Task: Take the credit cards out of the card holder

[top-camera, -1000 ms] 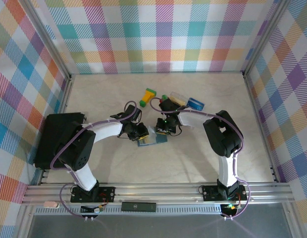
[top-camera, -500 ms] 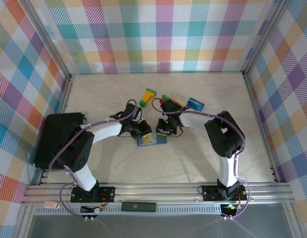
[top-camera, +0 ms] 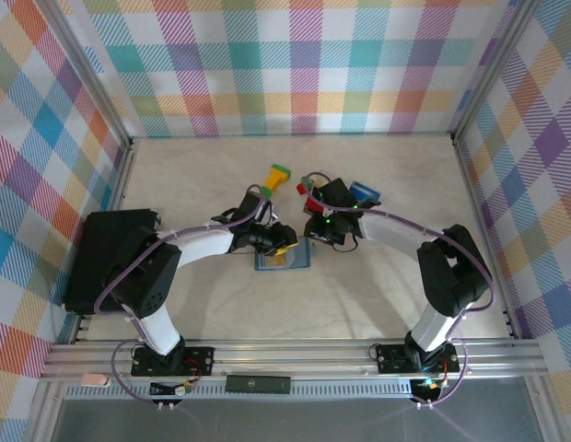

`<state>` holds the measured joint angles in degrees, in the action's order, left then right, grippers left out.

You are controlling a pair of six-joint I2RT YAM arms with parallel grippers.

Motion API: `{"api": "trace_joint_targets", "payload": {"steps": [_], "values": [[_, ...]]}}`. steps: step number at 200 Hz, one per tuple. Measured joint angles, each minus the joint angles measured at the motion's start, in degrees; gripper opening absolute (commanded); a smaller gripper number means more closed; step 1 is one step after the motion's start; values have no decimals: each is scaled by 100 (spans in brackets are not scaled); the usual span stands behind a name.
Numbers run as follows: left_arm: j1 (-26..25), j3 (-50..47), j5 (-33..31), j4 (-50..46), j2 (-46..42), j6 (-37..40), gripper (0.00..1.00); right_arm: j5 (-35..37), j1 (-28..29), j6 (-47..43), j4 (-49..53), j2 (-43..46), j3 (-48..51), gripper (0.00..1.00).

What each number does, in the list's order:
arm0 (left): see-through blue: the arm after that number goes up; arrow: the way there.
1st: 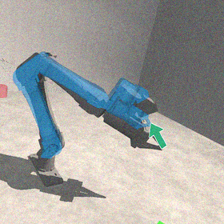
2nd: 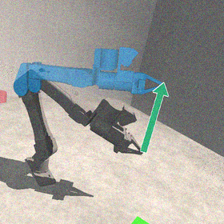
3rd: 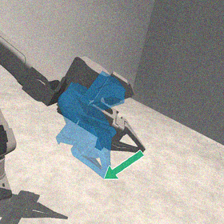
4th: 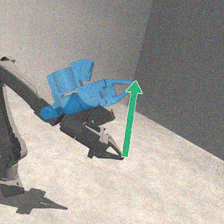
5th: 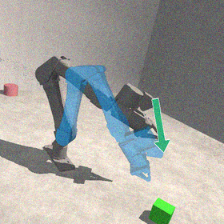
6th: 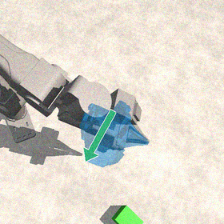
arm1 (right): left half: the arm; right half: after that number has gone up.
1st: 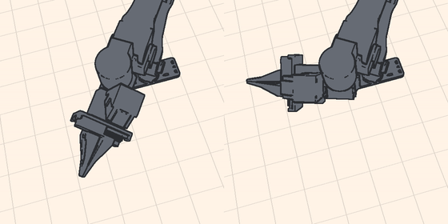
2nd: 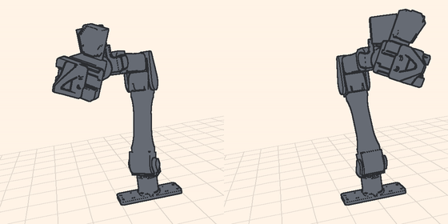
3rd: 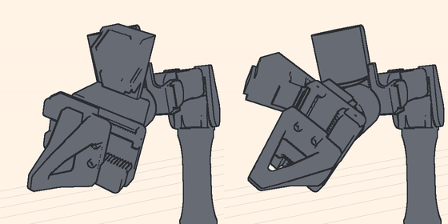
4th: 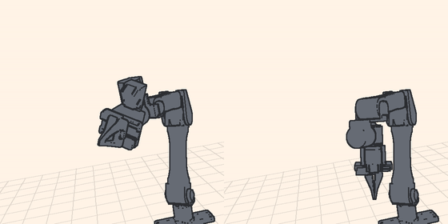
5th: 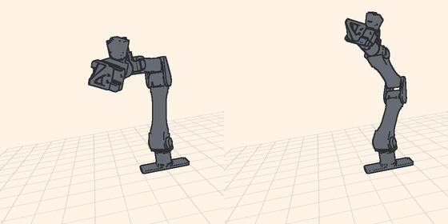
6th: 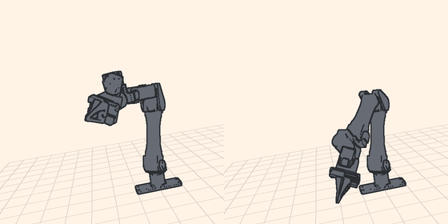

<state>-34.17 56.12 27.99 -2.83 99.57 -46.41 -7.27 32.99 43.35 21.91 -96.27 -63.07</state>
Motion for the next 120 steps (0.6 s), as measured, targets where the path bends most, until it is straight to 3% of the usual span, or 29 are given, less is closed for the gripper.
{"api": "trace_joint_targets", "payload": {"steps": [75, 120], "values": [[-125, 216, -107, -9, 533, -175, 39, 249, -219, 81, -68, 345, 299, 30], [4, 223, -538, -605, -52, 66, 40, -271, -219, -68, -374, 352, 306, 30]]}}
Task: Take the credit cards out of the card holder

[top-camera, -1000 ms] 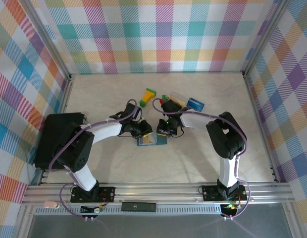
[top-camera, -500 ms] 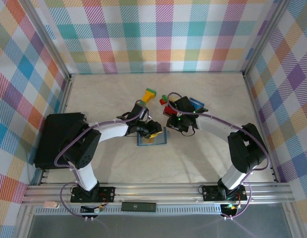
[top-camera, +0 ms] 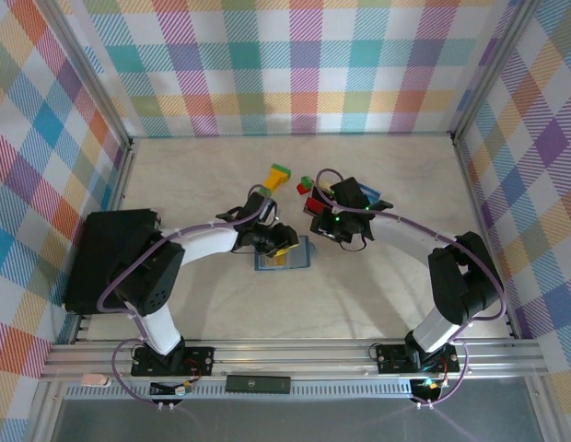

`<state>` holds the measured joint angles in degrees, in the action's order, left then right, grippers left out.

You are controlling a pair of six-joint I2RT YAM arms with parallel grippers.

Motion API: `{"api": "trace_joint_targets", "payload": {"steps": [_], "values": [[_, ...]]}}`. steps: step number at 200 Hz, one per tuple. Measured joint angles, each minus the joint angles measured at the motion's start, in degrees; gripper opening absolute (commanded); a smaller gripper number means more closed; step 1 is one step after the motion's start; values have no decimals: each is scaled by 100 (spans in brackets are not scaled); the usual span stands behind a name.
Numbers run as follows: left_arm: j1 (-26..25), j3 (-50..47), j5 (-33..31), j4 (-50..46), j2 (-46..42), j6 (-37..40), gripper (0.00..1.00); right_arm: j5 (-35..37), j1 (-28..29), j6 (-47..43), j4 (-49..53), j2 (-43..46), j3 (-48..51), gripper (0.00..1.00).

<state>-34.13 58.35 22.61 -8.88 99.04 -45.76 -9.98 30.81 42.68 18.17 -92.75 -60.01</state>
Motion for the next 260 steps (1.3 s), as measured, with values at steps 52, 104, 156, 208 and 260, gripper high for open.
{"api": "trace_joint_targets", "payload": {"steps": [52, 104, 156, 208, 260], "values": [[470, 0, -719, -918, -673, 382, 38, -1029, 55, 0, -494, -433, -140, 30], [529, -2, -874, -1231, -623, 535, 26, -1482, 328, 70, -656, -994, -313, 27], [529, -2, -844, -1207, -223, 538, 19, -1639, 485, 109, -662, -1449, -586, 25], [529, -2, -835, -1198, -72, 538, 14, -1644, 518, 105, -654, -1657, -697, 24], [531, -11, -837, -1193, 76, 535, 10, -1515, 518, 103, -605, -1786, -713, 22]]}}
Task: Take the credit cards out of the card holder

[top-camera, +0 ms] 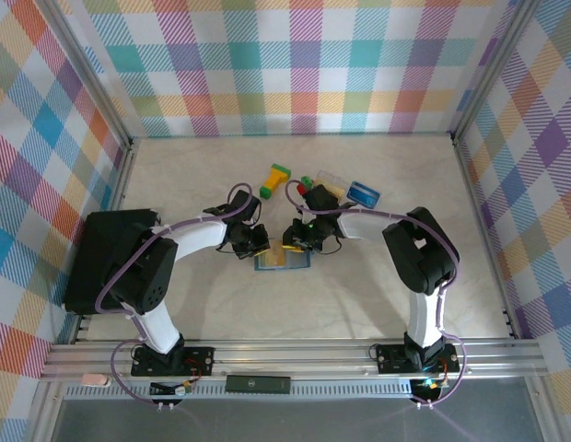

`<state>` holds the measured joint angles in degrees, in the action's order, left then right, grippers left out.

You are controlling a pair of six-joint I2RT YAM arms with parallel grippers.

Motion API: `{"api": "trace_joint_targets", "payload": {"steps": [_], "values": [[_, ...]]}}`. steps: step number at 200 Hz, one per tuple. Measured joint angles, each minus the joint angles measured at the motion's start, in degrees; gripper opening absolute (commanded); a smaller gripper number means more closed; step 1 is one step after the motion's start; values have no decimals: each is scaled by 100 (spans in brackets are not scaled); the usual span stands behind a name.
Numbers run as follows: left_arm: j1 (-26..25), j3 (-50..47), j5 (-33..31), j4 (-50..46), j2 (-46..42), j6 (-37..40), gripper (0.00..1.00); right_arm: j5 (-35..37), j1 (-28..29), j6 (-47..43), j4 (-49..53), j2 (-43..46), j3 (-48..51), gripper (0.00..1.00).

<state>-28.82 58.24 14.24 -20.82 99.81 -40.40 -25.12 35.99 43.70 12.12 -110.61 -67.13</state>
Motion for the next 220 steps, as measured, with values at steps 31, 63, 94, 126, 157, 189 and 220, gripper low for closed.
{"api": "trace_joint_targets", "payload": {"steps": [31, 63, 94, 126, 157, 189, 220], "values": [[0, -83, -22, 125, -2, 0, 9, 48, 0, -2, 13, -81, -2, 21], [9, -146, -17, 280, -11, 0, 8, 42, 0, -74, -4, -101, -2, 20], [9, -175, -17, 328, -24, 0, 7, 39, 0, -133, -57, -101, -2, 20], [9, -179, -17, 337, -24, 0, 7, 37, 0, -210, -79, -103, -2, 19], [9, -179, -15, 337, -24, 0, 7, -7, 0, -258, -205, -136, -2, 18], [9, -181, -11, 339, -24, 0, 7, -70, 0, -260, -271, -212, -2, 18], [9, -184, 2, 341, -24, 0, 7, -68, 0, -258, -267, -236, -2, 18]]}}
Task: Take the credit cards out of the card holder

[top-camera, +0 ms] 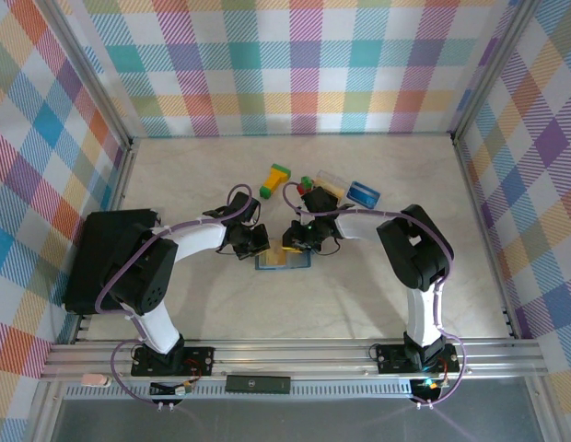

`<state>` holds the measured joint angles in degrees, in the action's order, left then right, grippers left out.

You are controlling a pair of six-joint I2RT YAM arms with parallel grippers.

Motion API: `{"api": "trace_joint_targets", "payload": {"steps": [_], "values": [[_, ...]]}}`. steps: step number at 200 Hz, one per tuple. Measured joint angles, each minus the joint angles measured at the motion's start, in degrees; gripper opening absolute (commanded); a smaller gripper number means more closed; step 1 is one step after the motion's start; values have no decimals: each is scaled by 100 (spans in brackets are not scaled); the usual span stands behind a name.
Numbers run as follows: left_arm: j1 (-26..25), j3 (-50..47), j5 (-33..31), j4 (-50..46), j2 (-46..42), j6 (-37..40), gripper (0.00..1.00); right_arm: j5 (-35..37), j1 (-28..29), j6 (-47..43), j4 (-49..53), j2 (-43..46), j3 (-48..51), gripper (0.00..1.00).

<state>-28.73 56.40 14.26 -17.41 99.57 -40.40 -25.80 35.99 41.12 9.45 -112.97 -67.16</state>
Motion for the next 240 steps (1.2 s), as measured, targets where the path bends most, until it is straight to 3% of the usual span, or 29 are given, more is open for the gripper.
{"api": "trace_joint_targets", "payload": {"steps": [71, 147, 180, 240], "values": [[0, 0, 15, 0, 0, 0, 7, -57, 0, 0, -50, -103, 0, 16], [2, 0, 2, -11, -2, -4, 10, -98, -2, -4, -83, -116, -4, 8], [0, 2, -52, -68, -46, 0, 15, 76, 11, -70, -46, -57, -2, 6], [0, 114, -68, -450, -111, 37, 14, 503, 42, -188, 192, 208, 72, 6]]}}
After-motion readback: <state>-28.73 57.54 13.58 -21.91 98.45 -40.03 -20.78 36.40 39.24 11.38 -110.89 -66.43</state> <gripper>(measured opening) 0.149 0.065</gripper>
